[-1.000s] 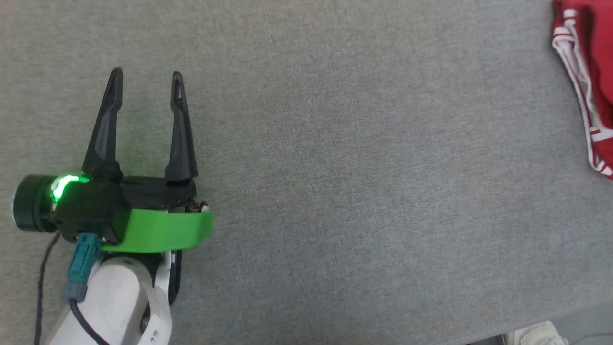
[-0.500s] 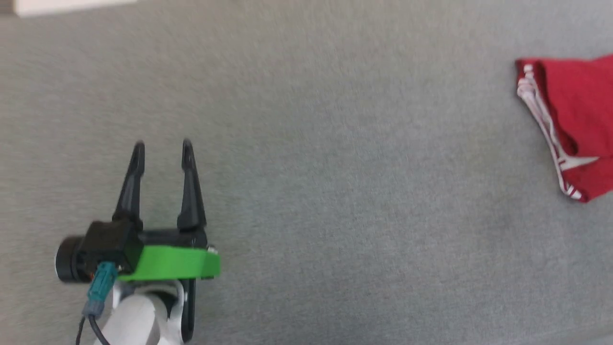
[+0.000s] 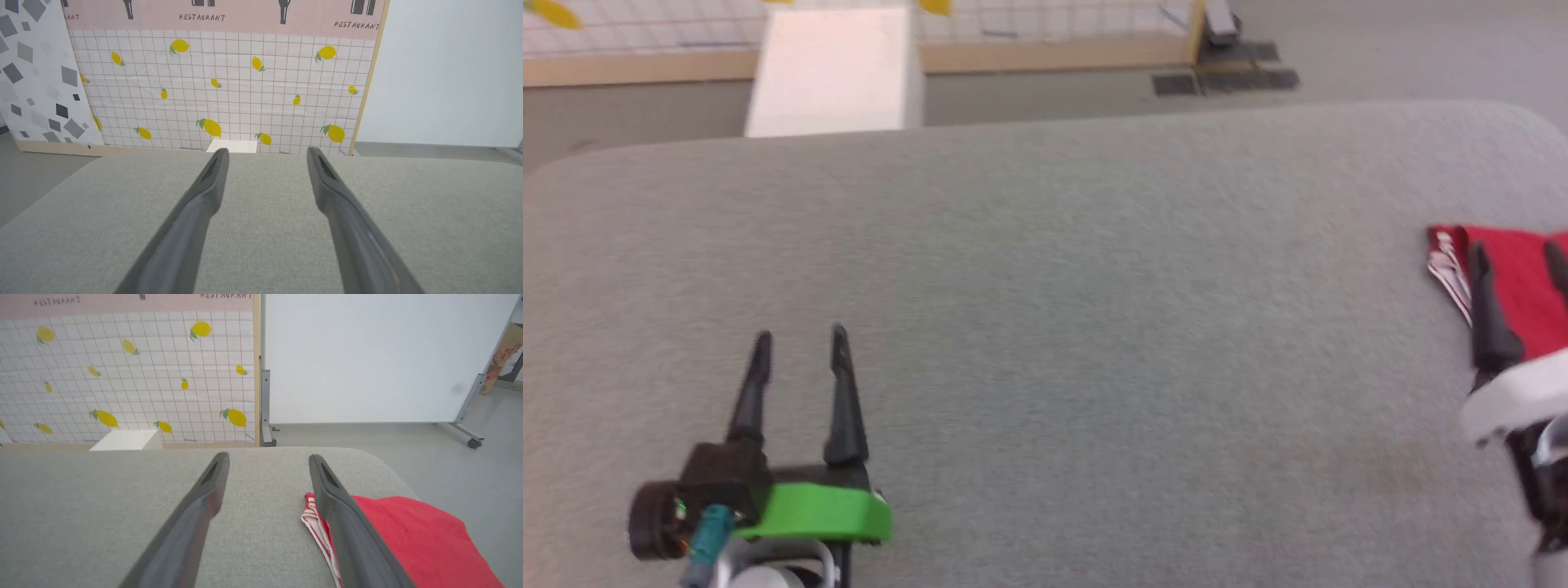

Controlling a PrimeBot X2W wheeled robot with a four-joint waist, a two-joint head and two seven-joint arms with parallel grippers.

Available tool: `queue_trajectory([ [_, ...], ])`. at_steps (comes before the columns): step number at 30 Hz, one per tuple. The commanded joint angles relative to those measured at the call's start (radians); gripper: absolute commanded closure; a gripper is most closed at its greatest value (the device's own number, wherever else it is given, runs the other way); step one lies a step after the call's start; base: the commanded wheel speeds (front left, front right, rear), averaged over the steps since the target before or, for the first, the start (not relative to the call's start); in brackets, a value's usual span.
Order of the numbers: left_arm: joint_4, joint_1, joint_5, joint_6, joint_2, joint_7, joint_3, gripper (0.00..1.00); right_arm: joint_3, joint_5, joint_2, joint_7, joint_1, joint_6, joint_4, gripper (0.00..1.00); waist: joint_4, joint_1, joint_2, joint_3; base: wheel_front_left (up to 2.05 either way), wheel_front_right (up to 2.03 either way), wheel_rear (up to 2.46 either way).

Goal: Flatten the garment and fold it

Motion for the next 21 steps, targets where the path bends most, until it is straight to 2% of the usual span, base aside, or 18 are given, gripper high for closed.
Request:
queue_trajectory([
  [1,0.014,0.023,-0.008,-0.011,-0.009,-0.005,-0.009,0.00,-0.004,-0.019,0.037,-0.015,0.040,-0.002,-0.029,0.00,0.076,0.0001,0.0000,-0.069,0.00,0.00,0.00],
  [4,0.047,0.040,-0.015,-0.019,-0.021,-0.005,-0.026,0.00,-0.011,-0.067,0.094,-0.044,0.115,-0.002,-0.086,0.00,0.087,0.0001,0.0000,-0.073,0.00,0.00,0.00],
  [8,0.098,0.048,-0.034,-0.038,-0.044,-0.006,-0.025,0.00,-0.003,-0.132,0.136,-0.092,0.194,-0.002,-0.118,0.00,0.091,0.0001,0.0000,-0.082,0.00,0.00,0.00],
  [13,0.129,0.078,-0.033,-0.064,-0.065,-0.006,-0.018,0.00,0.002,-0.208,0.156,-0.141,0.256,-0.002,-0.105,0.00,0.088,0.0001,0.0000,-0.087,0.00,0.00,0.00],
  [21,0.156,0.093,-0.008,-0.105,-0.088,-0.006,-0.001,0.00,0.010,-0.196,0.159,-0.183,0.275,-0.002,-0.041,0.00,0.082,0.0001,0.0000,-0.098,0.00,0.00,0.00],
])
